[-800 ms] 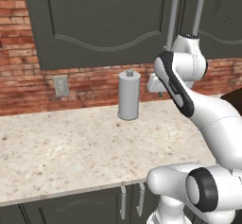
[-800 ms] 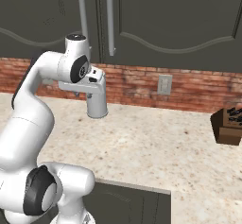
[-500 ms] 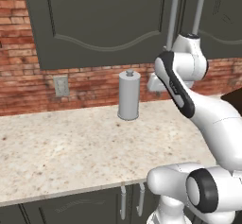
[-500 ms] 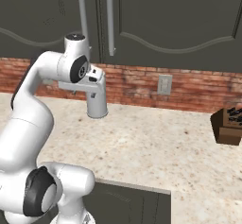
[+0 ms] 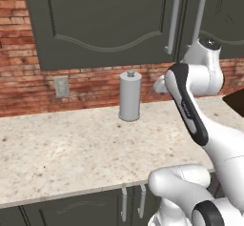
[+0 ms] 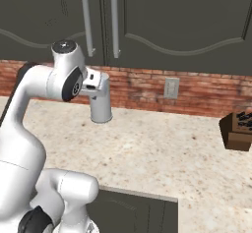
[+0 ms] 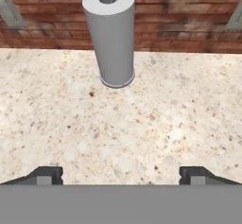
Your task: Open the cabinet directly in front. Then move the beer and the cup to the dining counter with the jar on it.
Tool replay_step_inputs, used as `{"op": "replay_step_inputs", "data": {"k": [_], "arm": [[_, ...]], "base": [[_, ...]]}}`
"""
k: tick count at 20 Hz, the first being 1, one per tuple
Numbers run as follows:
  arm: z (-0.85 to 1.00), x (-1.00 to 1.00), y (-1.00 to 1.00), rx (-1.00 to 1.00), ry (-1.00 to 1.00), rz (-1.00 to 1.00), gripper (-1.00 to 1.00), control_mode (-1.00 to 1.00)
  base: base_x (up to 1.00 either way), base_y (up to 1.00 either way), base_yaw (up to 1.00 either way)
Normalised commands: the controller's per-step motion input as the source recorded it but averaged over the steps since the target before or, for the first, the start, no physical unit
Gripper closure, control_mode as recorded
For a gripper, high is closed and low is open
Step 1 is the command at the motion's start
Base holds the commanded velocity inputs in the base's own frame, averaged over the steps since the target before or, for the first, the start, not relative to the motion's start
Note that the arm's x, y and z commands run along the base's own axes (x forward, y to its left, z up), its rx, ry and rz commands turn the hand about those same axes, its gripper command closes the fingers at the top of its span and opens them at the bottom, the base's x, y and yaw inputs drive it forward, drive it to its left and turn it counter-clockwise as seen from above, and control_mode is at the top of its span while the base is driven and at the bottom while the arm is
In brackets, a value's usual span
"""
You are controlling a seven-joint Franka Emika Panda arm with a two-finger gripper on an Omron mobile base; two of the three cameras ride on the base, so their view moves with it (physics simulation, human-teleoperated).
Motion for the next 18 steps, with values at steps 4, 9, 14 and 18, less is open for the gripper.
{"op": "replay_step_inputs", "data": {"k": [4,9,14,18], "arm": [[0.26,-0.36,0.00,0.00,-0.32,0.00,-1.00,-1.00],[0.36,-0.37,0.00,0.00,-0.37,0.00,-1.00,-1.00],[0.41,-0.28,0.00,0.00,-0.37,0.00,-1.00,-1.00],[0.42,-0.26,0.00,0.00,-0.34,0.00,-1.00,-1.00]], "base": [[0.00,0.00,0.00],[0.00,0.00,0.00],[0.00,0.00,0.00],[0.00,0.00,0.00]]}}
